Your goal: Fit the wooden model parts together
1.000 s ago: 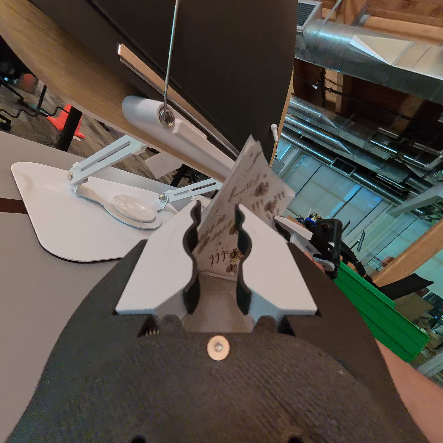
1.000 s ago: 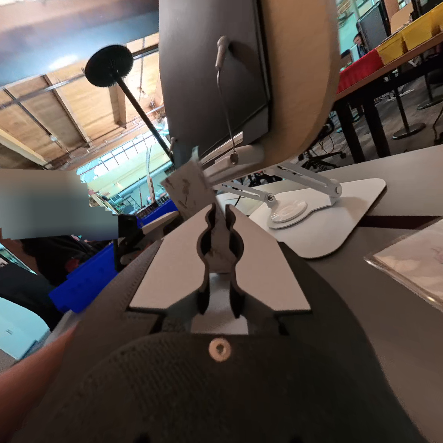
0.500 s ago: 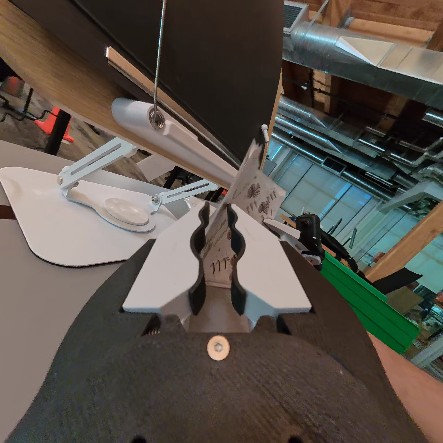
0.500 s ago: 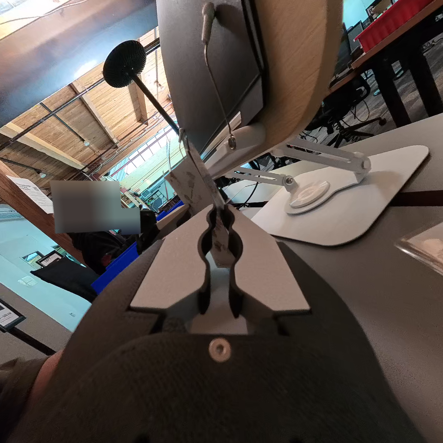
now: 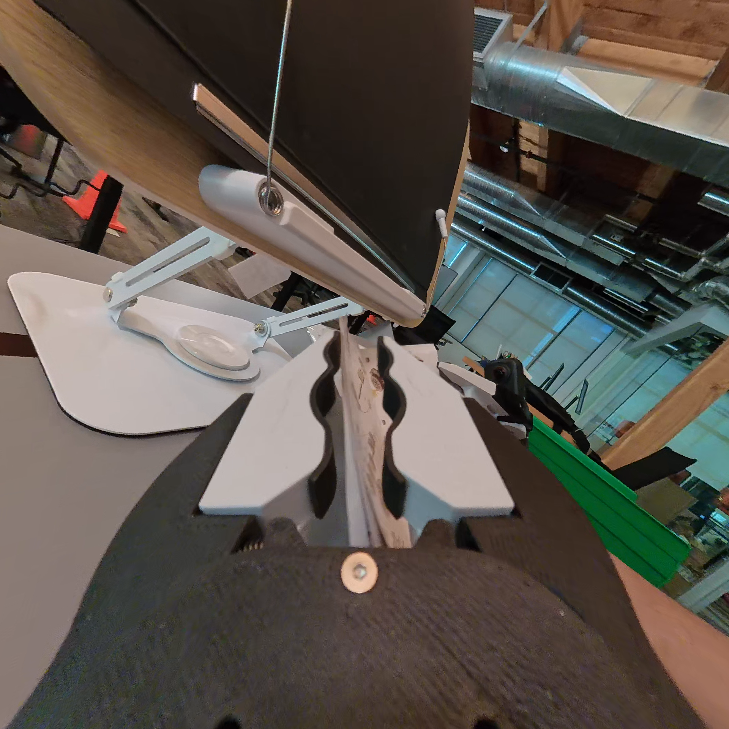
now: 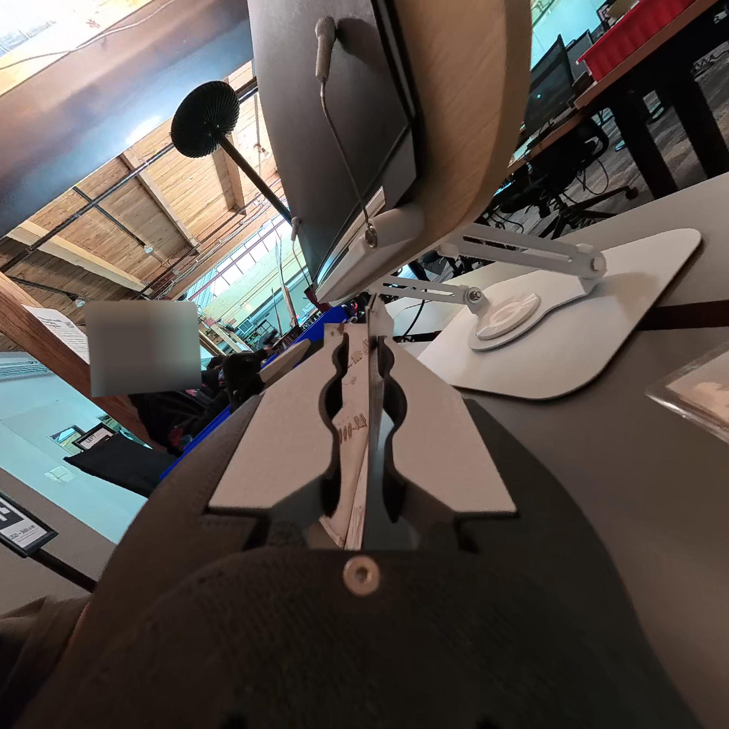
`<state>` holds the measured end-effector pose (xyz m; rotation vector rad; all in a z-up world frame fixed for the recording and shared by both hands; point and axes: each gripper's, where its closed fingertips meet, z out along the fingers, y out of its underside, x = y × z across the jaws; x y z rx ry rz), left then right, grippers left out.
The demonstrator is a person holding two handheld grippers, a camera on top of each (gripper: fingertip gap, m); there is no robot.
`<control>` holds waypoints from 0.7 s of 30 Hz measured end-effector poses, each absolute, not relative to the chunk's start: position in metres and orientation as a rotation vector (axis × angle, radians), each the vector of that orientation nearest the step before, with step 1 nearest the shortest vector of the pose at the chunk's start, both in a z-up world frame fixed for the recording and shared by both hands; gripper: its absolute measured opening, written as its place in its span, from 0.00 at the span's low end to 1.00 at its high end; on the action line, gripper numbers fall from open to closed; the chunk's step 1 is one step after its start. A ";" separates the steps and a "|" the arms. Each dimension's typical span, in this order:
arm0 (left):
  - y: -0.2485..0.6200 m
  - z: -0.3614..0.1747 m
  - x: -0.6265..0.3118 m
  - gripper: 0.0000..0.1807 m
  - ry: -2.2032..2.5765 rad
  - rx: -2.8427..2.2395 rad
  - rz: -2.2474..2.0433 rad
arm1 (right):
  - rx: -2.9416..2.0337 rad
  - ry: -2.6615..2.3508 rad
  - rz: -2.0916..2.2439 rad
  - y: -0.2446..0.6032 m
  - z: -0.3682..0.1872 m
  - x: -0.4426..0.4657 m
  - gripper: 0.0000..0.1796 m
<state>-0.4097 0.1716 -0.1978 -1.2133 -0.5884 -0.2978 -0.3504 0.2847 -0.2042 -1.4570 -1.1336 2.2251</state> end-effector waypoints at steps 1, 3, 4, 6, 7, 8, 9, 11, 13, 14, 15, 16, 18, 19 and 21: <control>0.172 -0.197 -0.408 0.03 -0.579 -1.212 -0.303 | -1.463 -1.142 2.229 0.284 -0.205 -0.351 0.07; 0.172 -0.195 -0.406 0.00 -0.559 -1.211 -0.308 | -1.454 -1.164 2.236 0.281 -0.205 -0.350 0.00; 0.172 -0.193 -0.404 0.00 -0.547 -1.203 -0.313 | -1.439 -1.170 2.233 0.280 -0.203 -0.349 0.00; 0.168 -0.182 -0.399 0.00 -0.500 -1.148 -0.343 | -1.356 -1.178 2.244 0.277 -0.196 -0.344 0.00; 0.163 -0.174 -0.397 0.00 -0.469 -1.100 -0.355 | -1.299 -1.167 2.252 0.276 -0.189 -0.341 0.00; 0.157 -0.166 -0.396 0.00 -0.451 -1.057 -0.345 | -1.247 -1.142 2.251 0.277 -0.182 -0.339 0.00; 0.152 -0.162 -0.399 0.00 -0.452 -1.027 -0.320 | -1.214 -1.105 2.224 0.282 -0.176 -0.337 0.00; 0.149 -0.165 -0.408 0.00 -0.508 -1.020 -0.277 | -1.178 -1.061 2.066 0.291 -0.172 -0.339 0.00; 0.150 -0.171 -0.414 0.01 -0.552 -1.040 -0.233 | -1.111 -1.037 1.896 0.295 -0.169 -0.339 0.00; 0.152 -0.172 -0.413 0.05 -0.552 -1.056 -0.226 | -1.085 -1.033 1.844 0.293 -0.168 -0.339 0.00; 0.156 -0.175 -0.411 0.13 -0.547 -1.084 -0.223 | -1.064 -1.036 1.831 0.290 -0.167 -0.339 0.00; 0.161 -0.178 -0.408 0.19 -0.538 -1.117 -0.221 | -1.052 -1.046 1.849 0.285 -0.166 -0.340 0.00; 0.170 -0.183 -0.403 0.28 -0.516 -1.181 -0.212 | -1.035 -1.054 1.926 0.278 -0.163 -0.339 0.00; 0.174 -0.186 -0.402 0.32 -0.514 -1.208 -0.197 | -1.019 -1.040 1.967 0.276 -0.160 -0.337 0.00; 0.178 -0.191 -0.400 0.35 -0.507 -1.254 -0.155 | -0.971 -0.999 2.022 0.278 -0.153 -0.332 0.00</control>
